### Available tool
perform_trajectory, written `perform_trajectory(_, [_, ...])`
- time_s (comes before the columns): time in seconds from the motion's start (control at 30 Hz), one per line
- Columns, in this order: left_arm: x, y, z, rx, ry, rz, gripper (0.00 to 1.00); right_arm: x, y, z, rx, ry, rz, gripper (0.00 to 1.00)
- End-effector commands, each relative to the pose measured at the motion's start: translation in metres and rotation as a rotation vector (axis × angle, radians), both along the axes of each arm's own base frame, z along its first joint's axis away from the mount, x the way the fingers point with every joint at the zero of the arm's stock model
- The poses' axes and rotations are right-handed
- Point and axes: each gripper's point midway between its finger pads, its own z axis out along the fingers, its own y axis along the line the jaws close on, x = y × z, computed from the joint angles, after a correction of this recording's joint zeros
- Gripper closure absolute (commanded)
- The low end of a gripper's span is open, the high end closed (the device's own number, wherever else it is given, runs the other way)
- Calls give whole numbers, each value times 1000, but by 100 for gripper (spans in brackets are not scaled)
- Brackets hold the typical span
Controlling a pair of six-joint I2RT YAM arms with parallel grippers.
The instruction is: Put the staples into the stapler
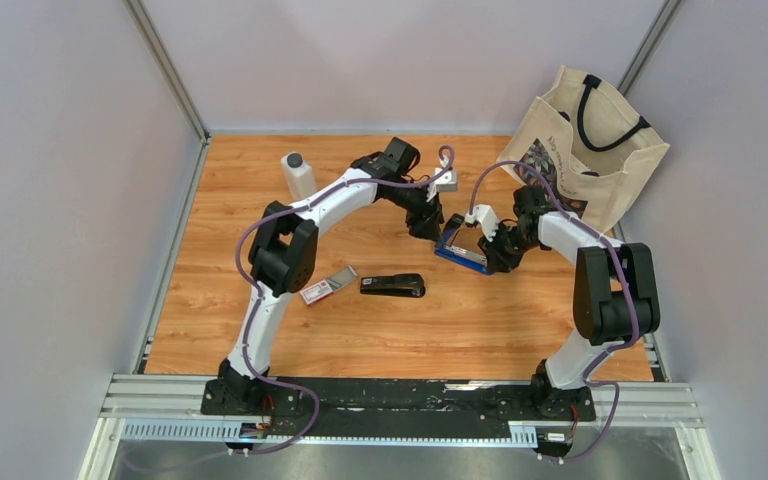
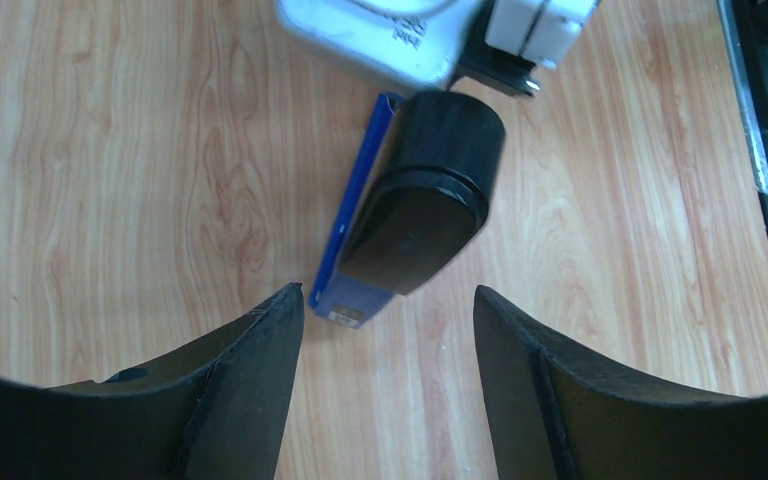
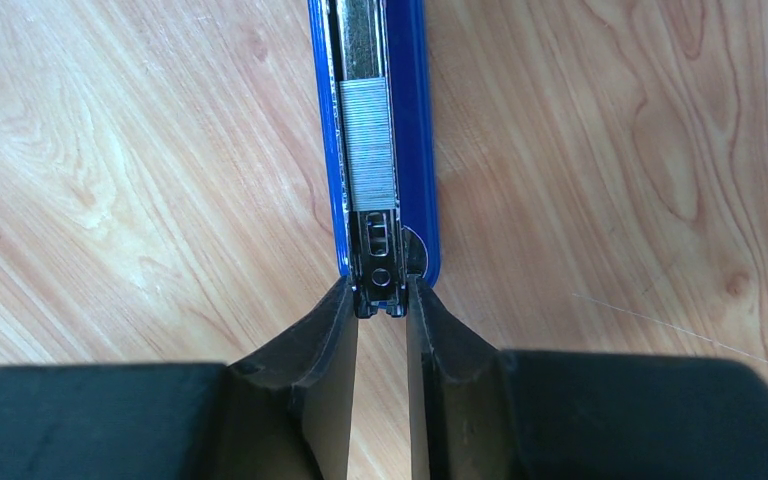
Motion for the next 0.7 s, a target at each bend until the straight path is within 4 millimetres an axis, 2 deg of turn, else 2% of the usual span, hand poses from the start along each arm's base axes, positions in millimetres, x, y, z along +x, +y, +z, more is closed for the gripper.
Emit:
perform_trajectory(0.0, [1,-22,19,-81,-35,-56,29,-3,3,10,21,-15,28,77])
perform_trajectory(0.13, [0,-35,26,-100,-70,-83,29,-4,3,10,22,-15,38,78])
perform_trajectory(0.27, [-4,-43,23,-97,-44,-104,37,-4,4,12,29,-25,40,78])
perform_trajectory(0.4, [-9,-44,23,-98,-38,-121,55,-2,4,12,38,-25,25,78])
perform_trajectory(0.47, [-12,-42,22,-93,-33,-128,60,1,4,12,45,-20,9,77])
perform_trajectory(0.67, [-15,-36,20,-71,-36,-117,62,4,1,13,58,11,-39,74])
